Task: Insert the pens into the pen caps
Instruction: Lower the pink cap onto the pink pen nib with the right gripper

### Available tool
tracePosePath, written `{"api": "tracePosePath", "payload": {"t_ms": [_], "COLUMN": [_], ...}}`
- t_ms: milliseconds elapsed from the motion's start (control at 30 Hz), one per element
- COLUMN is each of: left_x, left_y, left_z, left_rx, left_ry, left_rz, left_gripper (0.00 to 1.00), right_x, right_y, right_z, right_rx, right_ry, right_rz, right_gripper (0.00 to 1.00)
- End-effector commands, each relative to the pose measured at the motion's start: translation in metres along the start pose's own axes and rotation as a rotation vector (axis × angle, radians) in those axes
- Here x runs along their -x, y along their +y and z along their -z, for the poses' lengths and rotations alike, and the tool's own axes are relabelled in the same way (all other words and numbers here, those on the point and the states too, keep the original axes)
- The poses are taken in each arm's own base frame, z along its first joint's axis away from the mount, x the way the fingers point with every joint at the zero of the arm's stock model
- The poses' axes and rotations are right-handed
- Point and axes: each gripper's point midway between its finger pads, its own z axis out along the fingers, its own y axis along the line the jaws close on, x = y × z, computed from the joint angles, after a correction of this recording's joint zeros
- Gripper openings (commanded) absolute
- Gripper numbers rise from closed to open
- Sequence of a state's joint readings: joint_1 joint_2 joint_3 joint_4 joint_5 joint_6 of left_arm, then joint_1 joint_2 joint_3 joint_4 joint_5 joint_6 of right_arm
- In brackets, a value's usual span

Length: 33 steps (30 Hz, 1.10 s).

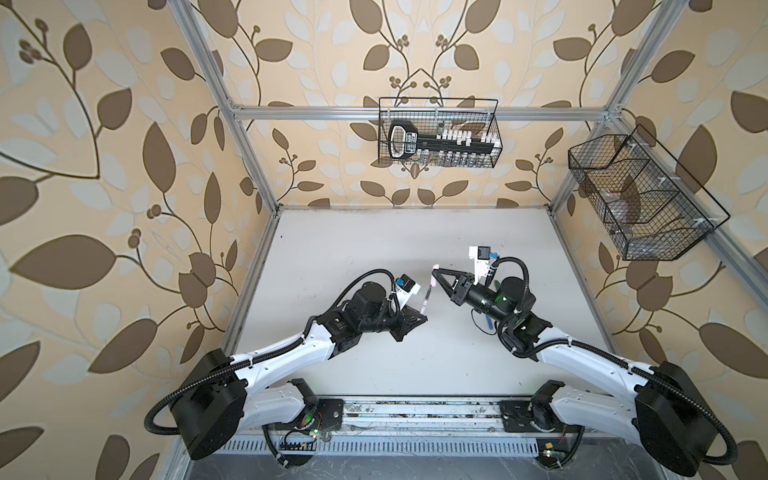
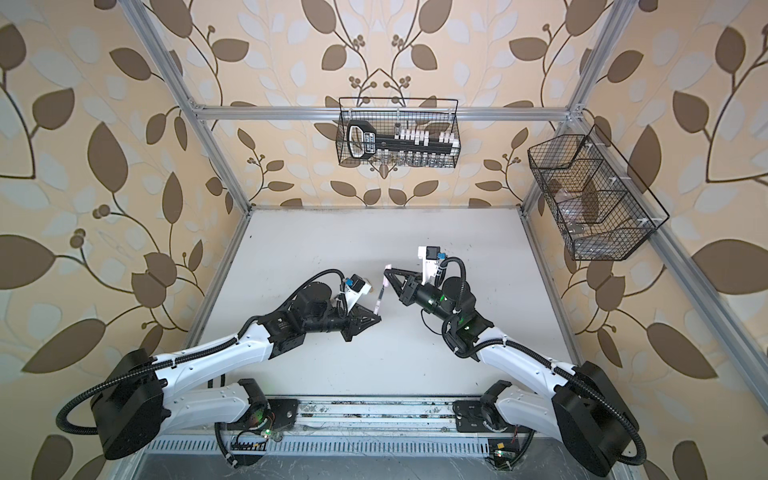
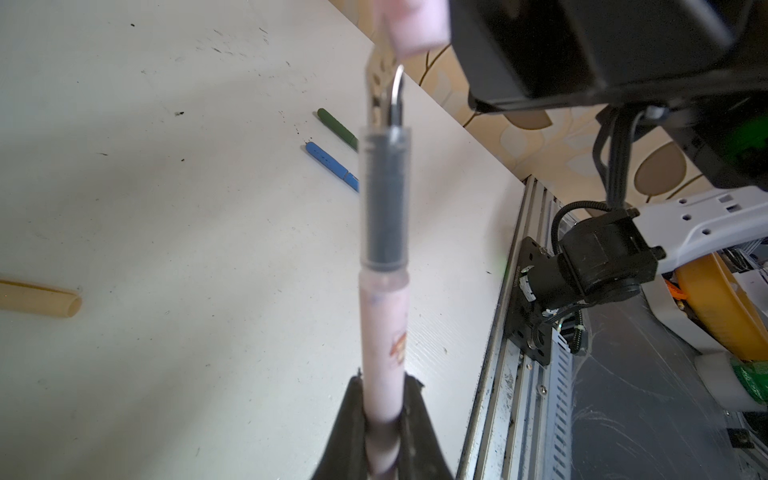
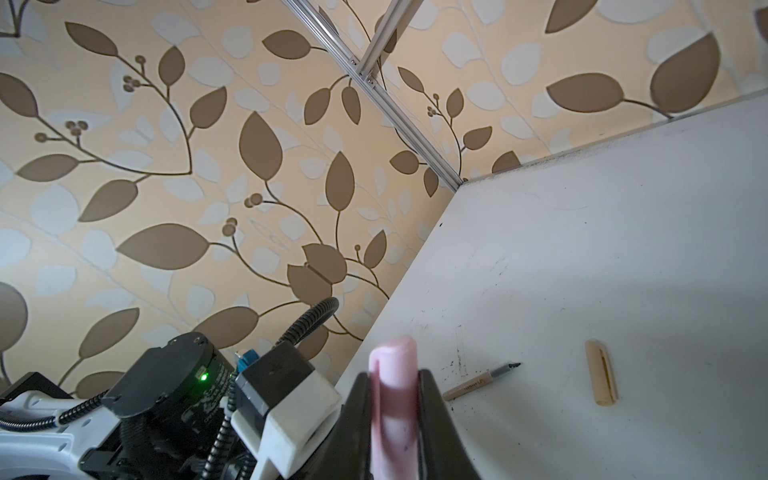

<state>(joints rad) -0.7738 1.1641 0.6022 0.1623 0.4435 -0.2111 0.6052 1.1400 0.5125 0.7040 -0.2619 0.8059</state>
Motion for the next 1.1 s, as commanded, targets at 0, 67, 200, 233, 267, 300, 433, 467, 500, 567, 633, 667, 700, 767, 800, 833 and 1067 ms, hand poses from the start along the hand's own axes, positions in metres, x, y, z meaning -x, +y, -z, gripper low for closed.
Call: {"api": "tracePosePath", "payload": {"t_ms": [0, 67, 200, 233, 267, 300, 433, 467, 500, 567, 633, 667, 700, 767, 800, 833, 1067], "left_x": [0.012, 0.012, 0.012, 0.012, 0.011, 0.011, 0.012, 0.012, 0.012, 0.012, 0.013, 0.013, 0.012, 0.013, 0.014, 0.013, 0.014], "left_y": [-0.017, -0.017, -0.017, -0.017, -0.016, -0.016, -0.016, -0.016, -0.016, -0.016, -0.016, -0.016, -0.017, -0.016, -0.016, -0.016, -0.017], "left_z": [0.004, 0.004, 0.003, 0.003, 0.003, 0.002, 0.003, 0.003, 0.003, 0.004, 0.004, 0.004, 0.005, 0.005, 0.005, 0.006, 0.007], "left_rx": [-0.057, -0.057, -0.054, -0.055, -0.054, -0.053, -0.052, -0.051, -0.050, -0.049, -0.049, -0.050, -0.051, -0.048, -0.047, -0.046, -0.044], "left_ry": [-0.039, -0.039, -0.037, -0.036, -0.035, -0.034, -0.037, -0.038, -0.039, -0.042, -0.044, -0.045, -0.044, -0.048, -0.050, -0.050, -0.057], "left_rz": [-0.050, -0.052, -0.054, -0.053, -0.053, -0.051, -0.052, -0.051, -0.052, -0.054, -0.054, -0.053, -0.055, -0.055, -0.055, -0.056, -0.060], "left_gripper": [0.04, 0.04, 0.05, 0.05, 0.05, 0.05, 0.04, 0.04, 0.04, 0.04, 0.04, 0.04, 0.04, 0.04, 0.04, 0.04, 0.04], "right_x": [0.016, 0.017, 0.022, 0.025, 0.027, 0.028, 0.030, 0.029, 0.025, 0.021, 0.017, 0.017, 0.015, 0.013, 0.012, 0.009, 0.001], "right_y": [0.008, 0.009, 0.010, 0.010, 0.012, 0.012, 0.016, 0.016, 0.015, 0.016, 0.016, 0.015, 0.015, 0.014, 0.013, 0.013, 0.008], "right_z": [-0.005, -0.005, -0.004, -0.003, -0.003, -0.002, -0.002, -0.001, -0.002, -0.003, -0.003, -0.004, -0.004, -0.004, -0.004, -0.004, -0.002], "right_rx": [0.021, 0.022, 0.025, 0.027, 0.030, 0.029, 0.036, 0.038, 0.036, 0.039, 0.039, 0.038, 0.039, 0.038, 0.038, 0.038, 0.033], "right_ry": [-0.039, -0.042, -0.054, -0.057, -0.060, -0.061, -0.059, -0.054, -0.047, -0.040, -0.035, -0.035, -0.033, -0.031, -0.031, -0.026, -0.025], "right_rz": [0.020, 0.022, 0.023, 0.024, 0.028, 0.029, 0.037, 0.036, 0.035, 0.035, 0.035, 0.033, 0.033, 0.027, 0.026, 0.023, 0.009], "right_gripper": [0.18, 0.18, 0.18, 0.18, 0.18, 0.18, 0.18, 0.18, 0.18, 0.18, 0.18, 0.18, 0.18, 0.18, 0.18, 0.18, 0.18]}}
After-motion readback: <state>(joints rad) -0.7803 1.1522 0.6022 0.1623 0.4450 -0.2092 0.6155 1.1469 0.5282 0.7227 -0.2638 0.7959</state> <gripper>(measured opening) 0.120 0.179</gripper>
